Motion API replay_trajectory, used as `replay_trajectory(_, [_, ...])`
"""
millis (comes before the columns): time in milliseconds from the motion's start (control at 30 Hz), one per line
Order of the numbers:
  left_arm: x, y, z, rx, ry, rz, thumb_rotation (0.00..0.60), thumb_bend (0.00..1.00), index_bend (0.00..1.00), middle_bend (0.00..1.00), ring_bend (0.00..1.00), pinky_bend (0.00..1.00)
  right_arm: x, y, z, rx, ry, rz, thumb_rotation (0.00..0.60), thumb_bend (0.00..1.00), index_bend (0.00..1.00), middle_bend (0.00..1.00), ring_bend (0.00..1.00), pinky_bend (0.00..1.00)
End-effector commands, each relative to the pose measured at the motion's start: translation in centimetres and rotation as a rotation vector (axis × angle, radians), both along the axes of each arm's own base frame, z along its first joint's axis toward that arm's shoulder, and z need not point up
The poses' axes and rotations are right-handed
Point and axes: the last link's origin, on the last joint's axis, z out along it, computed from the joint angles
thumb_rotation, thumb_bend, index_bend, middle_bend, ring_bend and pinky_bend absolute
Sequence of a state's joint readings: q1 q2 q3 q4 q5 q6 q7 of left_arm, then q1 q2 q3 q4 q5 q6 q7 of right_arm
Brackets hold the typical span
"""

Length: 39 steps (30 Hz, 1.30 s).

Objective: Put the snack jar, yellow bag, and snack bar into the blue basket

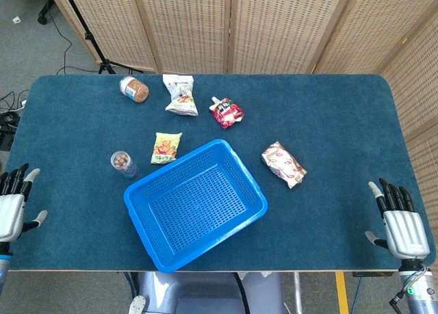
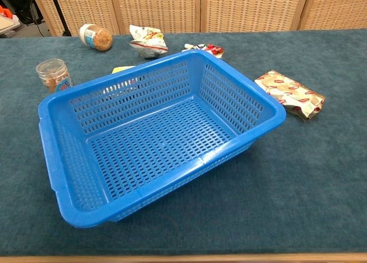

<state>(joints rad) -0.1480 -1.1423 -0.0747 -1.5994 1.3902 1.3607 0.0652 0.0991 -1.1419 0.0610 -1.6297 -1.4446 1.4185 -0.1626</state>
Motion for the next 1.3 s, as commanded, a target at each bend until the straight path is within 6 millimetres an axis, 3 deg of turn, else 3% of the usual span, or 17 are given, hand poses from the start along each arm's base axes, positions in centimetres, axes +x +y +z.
replay_trajectory(33, [0.0,2.4,-0.2,-0.042,-0.178,0.029,0.600,0.22,0.00,0.00,0.00,0.00,0.1,0.0,0.0,0.000,0.000,0.003,0.600,0.09,0.00,0.00,0.00,0.00])
replay_trajectory(333, [-0.5,6.9,-1.5,-0.185,-0.465,0.114,0.600,0.21,0.00,0.00,0.00,0.00,0.0,0.0,0.1,-0.007,-0.002,0.001,0.600,0.09,0.00,0.00,0.00,0.00])
replay_trajectory(633, [-0.9,10.7,-2.5,-0.268,-0.459,0.091,0.600,0.20,0.00,0.00,0.00,0.00,-0.1,-0.1,0.0,-0.005,0.003,-0.005,0.600,0.09,0.00,0.00,0.00,0.00])
replay_trajectory(1300, [0.8,14.4,-6.2,-0.349,-0.523,0.005,0.600,0.20,0.00,0.00,0.00,0.00,0.1,0.0,-0.1,0.003,0.005,-0.002,0.600,0.09,0.00,0.00,0.00,0.00])
